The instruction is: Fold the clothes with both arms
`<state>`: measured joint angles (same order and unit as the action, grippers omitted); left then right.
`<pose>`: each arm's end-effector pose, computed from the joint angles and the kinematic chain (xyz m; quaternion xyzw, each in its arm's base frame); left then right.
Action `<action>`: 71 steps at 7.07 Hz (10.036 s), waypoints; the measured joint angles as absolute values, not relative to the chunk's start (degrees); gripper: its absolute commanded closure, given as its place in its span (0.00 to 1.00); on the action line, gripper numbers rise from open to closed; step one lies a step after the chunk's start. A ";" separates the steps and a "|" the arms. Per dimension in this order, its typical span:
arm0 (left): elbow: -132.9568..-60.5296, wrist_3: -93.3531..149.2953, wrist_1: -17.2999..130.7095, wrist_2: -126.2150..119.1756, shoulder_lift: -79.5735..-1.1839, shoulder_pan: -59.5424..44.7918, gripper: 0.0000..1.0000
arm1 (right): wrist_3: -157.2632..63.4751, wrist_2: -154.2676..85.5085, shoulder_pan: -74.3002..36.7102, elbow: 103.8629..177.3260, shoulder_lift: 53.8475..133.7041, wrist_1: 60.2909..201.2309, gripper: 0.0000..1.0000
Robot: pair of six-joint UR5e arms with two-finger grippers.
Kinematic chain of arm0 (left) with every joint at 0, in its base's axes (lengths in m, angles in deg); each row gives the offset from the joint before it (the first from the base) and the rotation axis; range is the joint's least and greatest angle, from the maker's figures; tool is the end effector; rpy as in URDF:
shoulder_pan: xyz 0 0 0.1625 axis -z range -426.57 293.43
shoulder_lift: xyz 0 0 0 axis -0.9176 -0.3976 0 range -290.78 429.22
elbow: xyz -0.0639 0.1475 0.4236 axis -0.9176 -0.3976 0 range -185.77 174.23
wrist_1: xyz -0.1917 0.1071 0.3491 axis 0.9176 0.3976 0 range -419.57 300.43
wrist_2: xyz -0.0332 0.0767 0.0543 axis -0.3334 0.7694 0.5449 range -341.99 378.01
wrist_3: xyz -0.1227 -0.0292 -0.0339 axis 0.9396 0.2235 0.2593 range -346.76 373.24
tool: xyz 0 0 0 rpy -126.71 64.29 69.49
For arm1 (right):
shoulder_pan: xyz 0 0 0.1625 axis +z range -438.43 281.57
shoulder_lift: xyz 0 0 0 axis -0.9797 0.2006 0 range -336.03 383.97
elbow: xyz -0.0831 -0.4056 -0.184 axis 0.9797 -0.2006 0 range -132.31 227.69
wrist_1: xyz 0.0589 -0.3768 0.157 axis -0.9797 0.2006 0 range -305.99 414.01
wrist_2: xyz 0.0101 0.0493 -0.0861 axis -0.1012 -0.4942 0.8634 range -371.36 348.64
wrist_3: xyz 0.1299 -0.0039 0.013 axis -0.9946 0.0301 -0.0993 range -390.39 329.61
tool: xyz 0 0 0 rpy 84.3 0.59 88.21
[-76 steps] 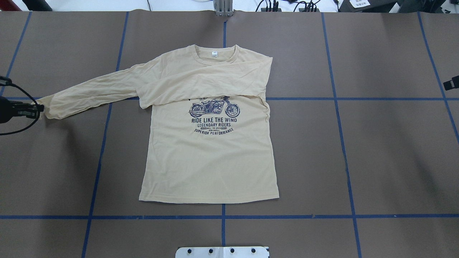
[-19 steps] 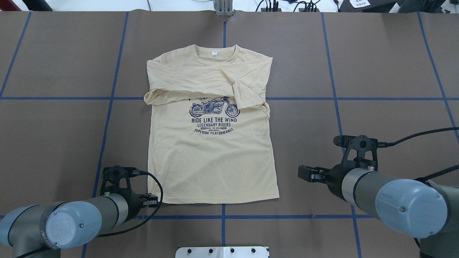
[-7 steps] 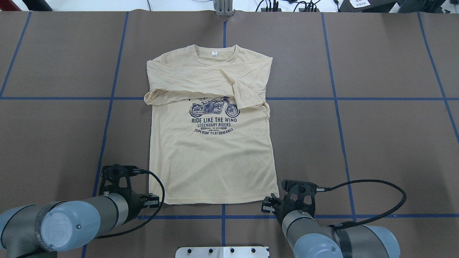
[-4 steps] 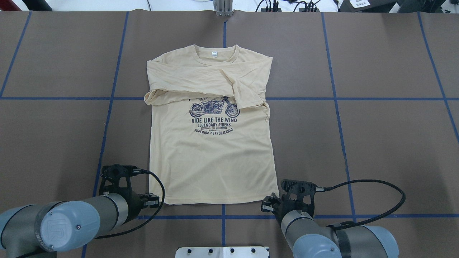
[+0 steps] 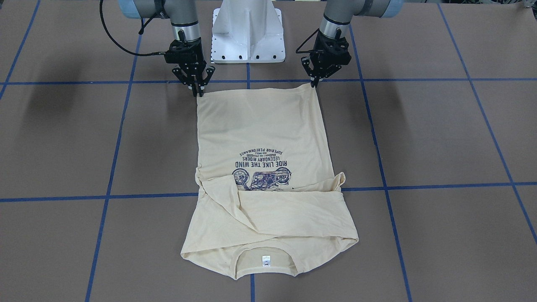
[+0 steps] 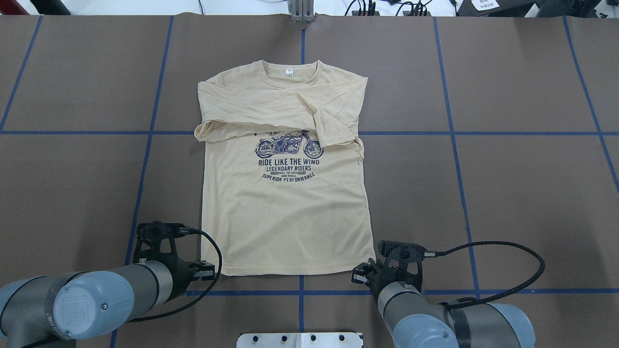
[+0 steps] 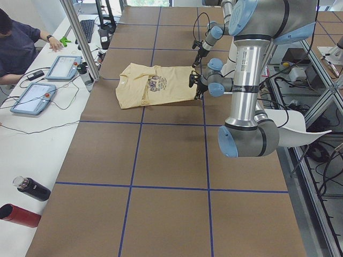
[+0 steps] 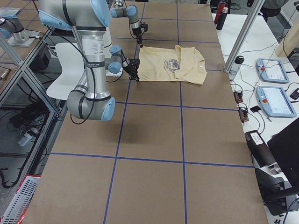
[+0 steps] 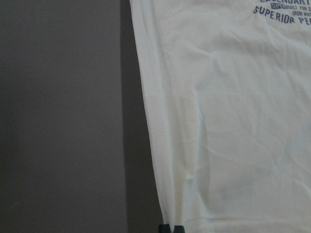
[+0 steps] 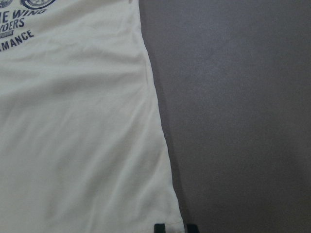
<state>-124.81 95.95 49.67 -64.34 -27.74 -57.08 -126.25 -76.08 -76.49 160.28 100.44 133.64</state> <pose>0.5017 -0.2366 0.3748 0.1259 0.4490 -0.0479 0.8833 -0.5688 -0.2084 0.3819 0.1877 -0.3918 0.1471 0.8886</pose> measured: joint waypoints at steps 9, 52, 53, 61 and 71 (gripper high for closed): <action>-131.87 95.28 43.83 -66.85 -28.30 -57.03 1.00 | -125.41 -78.69 -73.73 165.71 99.89 134.29 1.00; -112.68 89.88 55.65 -70.23 -35.25 -47.20 1.00 | -102.43 -105.27 -39.87 148.34 86.99 129.60 0.00; -112.69 89.86 55.63 -70.23 -35.29 -47.39 1.00 | -102.45 -105.22 -39.93 148.31 86.99 129.60 0.00; -102.01 71.85 55.55 -70.22 -40.36 -31.66 1.00 | -102.69 -105.14 -40.77 147.81 86.90 129.54 0.00; -66.26 57.30 73.45 -80.03 -66.30 -15.77 0.00 | -105.53 -104.82 -42.49 146.91 84.11 129.87 0.00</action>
